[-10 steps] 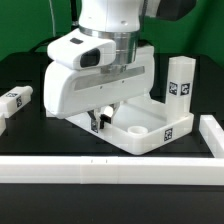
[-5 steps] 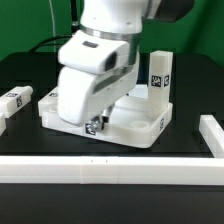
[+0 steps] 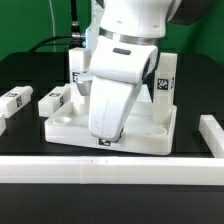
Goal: Assemble desk
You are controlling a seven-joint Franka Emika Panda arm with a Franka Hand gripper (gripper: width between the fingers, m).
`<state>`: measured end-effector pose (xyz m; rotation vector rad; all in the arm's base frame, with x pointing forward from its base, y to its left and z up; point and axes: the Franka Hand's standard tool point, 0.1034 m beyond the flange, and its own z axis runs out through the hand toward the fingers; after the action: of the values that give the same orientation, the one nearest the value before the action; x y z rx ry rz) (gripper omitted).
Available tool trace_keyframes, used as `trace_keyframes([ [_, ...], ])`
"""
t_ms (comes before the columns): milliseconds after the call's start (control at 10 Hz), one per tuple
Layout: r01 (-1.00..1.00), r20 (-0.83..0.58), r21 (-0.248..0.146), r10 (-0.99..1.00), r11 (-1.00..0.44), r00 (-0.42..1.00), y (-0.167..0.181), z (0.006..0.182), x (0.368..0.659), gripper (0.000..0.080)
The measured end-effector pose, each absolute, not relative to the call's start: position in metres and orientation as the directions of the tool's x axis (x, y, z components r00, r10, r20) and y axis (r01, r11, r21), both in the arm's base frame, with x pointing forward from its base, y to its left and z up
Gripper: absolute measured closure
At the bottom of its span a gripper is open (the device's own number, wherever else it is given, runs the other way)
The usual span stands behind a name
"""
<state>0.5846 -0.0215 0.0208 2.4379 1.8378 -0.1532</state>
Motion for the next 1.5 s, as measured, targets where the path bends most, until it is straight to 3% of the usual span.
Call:
trace_keyframes([
  [400,0.967,-0.137,0.005,0.958,-0.255,0.253,-0.022,0.021,0.585,0.0736],
  [700,1.000,-0.159,-0.006,0.987,0.016,-0.017,0.001,0.027,0.604,0.0736],
  [1500,0.997,-0.160,-0.021,0.984,-0.080,0.075,0.036,0.021,0.640,0.0737],
])
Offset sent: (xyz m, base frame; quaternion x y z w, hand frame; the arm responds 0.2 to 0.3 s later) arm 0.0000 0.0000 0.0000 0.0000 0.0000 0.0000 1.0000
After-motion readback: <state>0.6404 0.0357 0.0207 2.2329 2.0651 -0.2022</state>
